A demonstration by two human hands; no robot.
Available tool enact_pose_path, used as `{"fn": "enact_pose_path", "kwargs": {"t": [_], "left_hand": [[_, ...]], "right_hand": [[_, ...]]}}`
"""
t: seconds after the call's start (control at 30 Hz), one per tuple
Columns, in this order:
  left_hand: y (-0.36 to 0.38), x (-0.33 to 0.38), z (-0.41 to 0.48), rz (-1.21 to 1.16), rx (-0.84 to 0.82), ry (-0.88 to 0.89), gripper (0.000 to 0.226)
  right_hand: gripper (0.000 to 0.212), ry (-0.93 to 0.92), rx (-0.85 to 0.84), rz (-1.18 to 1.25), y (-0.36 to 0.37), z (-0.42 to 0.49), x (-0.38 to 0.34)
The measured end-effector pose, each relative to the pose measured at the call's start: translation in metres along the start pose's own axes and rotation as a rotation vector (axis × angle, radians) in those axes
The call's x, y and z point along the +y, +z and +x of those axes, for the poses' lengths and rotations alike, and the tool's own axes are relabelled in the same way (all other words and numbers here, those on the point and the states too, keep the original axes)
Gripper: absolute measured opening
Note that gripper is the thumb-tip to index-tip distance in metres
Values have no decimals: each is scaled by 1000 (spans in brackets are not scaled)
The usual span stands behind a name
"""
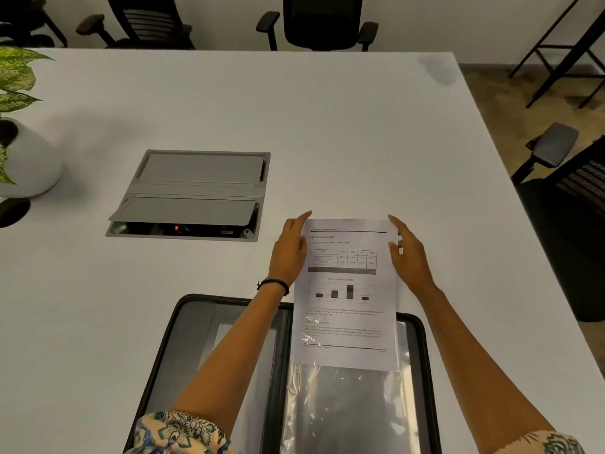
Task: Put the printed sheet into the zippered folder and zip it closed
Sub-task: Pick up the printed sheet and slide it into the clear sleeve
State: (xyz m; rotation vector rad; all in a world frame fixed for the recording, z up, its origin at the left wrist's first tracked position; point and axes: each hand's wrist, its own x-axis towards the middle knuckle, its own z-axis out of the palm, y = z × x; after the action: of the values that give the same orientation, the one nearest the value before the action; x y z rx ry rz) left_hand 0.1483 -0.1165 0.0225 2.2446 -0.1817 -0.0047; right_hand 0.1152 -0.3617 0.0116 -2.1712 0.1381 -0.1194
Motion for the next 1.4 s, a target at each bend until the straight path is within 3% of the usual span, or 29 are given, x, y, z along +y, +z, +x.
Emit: {"fn": "enact_pose_path", "kwargs": {"t": [0.5, 1.4], "left_hand": [[6, -10, -11, 106, -121, -9, 44], [14, -37, -81, 492, -405, -61, 56]], "right_hand": [[53, 67, -102, -46, 1, -8, 14], [40, 302, -294, -94, 1, -71, 25]]}}
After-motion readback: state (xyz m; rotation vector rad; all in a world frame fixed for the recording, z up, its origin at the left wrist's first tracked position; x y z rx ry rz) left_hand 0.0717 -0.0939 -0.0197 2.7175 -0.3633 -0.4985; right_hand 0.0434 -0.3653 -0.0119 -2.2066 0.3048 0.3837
